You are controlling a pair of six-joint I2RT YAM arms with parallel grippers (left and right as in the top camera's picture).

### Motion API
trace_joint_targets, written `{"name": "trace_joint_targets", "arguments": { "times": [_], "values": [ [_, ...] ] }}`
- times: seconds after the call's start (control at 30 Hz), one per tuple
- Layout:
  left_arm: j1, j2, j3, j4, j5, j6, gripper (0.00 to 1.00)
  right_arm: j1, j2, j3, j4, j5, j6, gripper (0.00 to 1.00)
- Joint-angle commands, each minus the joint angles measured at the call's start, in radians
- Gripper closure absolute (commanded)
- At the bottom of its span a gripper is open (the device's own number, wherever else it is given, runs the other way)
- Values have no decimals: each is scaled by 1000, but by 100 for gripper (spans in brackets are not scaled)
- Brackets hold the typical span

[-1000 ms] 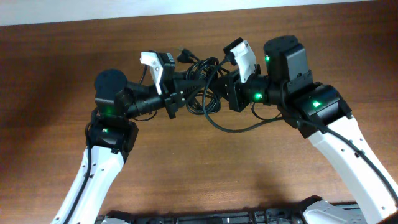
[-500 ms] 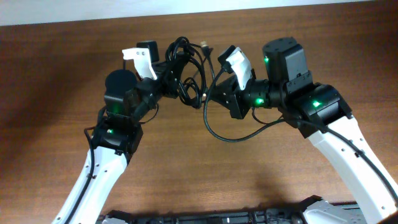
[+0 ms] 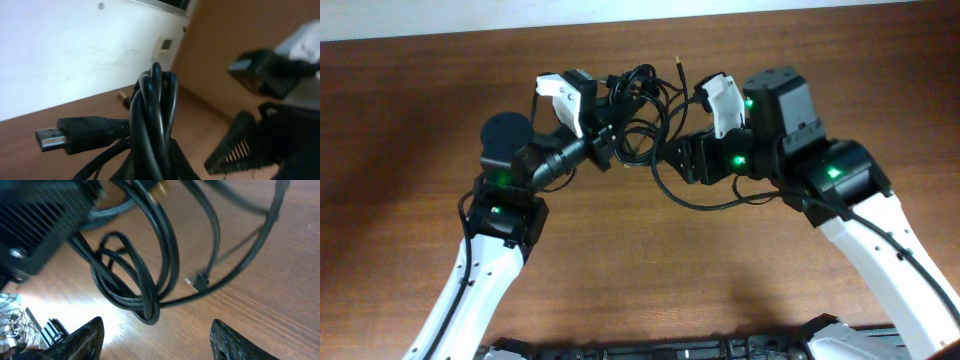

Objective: Untangle cables

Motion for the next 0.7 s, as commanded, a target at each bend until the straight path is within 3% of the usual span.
{"name": "trace_joint_targets", "arguments": {
  "times": [0.0, 0.07, 0.17, 0.33, 0.4, 0.53, 0.67],
  "values": [
    [2, -10, 19, 27, 183, 56, 100, 5, -53, 7, 33, -4, 45, 33],
    [-4, -10, 19, 76, 267, 46, 100, 5, -53, 7, 36, -3, 70, 33],
    [-5, -10, 19, 181, 372, -63, 100, 5, -52, 7, 34, 17, 72, 33],
    [-2, -10, 19, 192, 417, -92, 100, 5, -51, 6, -111, 419, 338, 33],
    [51, -10, 19, 195, 353, -84, 100, 5, -44, 6, -312, 651, 436, 33],
    [154, -10, 19, 212, 141, -84, 100, 5, -10, 5, -481, 631, 440, 33],
    [158, -10, 19, 161, 173, -38, 100, 5, -9, 6, -396, 578, 392, 30]
  ]
}}
